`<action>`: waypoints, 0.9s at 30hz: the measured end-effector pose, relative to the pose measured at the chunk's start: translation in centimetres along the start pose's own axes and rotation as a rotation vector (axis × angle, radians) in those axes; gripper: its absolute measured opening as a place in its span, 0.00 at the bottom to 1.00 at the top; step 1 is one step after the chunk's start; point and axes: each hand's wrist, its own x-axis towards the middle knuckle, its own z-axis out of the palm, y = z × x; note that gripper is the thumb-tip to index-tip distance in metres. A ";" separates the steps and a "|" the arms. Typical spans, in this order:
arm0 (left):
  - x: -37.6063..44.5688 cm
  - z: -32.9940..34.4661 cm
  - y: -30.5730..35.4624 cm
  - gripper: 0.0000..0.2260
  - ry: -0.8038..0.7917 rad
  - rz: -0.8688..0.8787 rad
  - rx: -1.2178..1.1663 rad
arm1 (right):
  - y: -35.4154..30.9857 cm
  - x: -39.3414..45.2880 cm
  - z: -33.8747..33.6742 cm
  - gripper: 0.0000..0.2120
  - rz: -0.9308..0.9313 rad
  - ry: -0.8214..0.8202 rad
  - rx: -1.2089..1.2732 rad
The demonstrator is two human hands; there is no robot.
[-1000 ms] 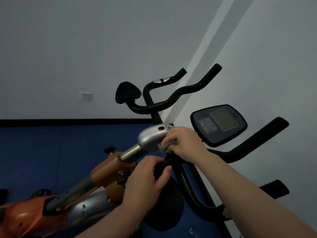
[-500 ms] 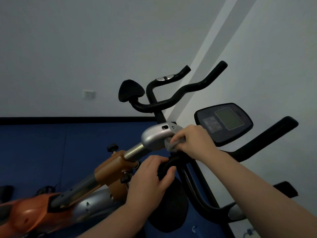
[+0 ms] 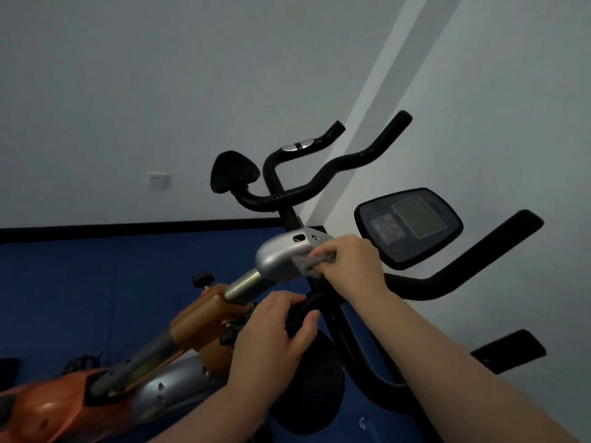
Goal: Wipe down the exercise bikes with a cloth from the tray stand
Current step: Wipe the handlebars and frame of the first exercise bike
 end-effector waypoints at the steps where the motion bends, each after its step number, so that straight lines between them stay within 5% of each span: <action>1: 0.0 0.0 0.0 0.10 0.005 0.004 -0.001 | -0.3 0.1 0.1 0.08 0.008 0.008 0.006; 5: -0.2 -0.1 0.1 0.09 0.014 0.015 -0.023 | -0.6 -1.0 -0.9 0.09 -0.006 0.043 0.129; 9: -0.2 -0.1 0.3 0.09 0.021 -0.001 -0.049 | 1.0 -4.8 -4.9 0.09 -0.039 0.306 0.279; 14: -0.3 -0.1 0.2 0.10 0.020 -0.040 -0.054 | 2.7 -11.0 -2.5 0.06 0.108 0.002 0.154; 18: -0.5 0.0 0.4 0.11 0.036 -0.040 -0.003 | 2.4 -10.6 0.0 0.04 0.199 0.149 0.009; 23: -0.5 -0.2 1.3 0.12 0.093 0.209 0.203 | 2.2 -9.4 0.5 0.09 0.227 0.111 0.002; 27: -1.0 0.1 2.1 0.12 0.090 0.248 0.270 | 2.8 -11.3 0.3 0.08 0.159 0.100 0.001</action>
